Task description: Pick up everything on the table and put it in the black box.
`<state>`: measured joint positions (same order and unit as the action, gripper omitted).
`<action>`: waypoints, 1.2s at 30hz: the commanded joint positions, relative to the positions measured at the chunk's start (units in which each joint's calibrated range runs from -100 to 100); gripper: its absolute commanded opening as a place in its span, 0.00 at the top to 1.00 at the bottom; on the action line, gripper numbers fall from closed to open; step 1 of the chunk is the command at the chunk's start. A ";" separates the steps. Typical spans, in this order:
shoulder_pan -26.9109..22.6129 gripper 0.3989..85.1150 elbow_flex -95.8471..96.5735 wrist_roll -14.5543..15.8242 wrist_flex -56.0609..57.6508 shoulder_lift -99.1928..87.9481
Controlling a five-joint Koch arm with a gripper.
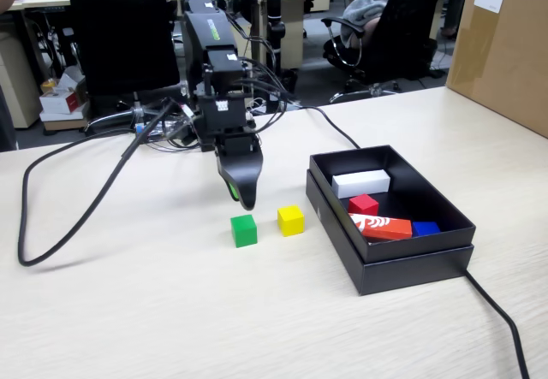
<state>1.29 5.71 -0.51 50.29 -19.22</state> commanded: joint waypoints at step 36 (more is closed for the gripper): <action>0.93 0.93 -4.16 -0.93 -8.61 8.27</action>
<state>2.27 4.52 -1.29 40.22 -5.76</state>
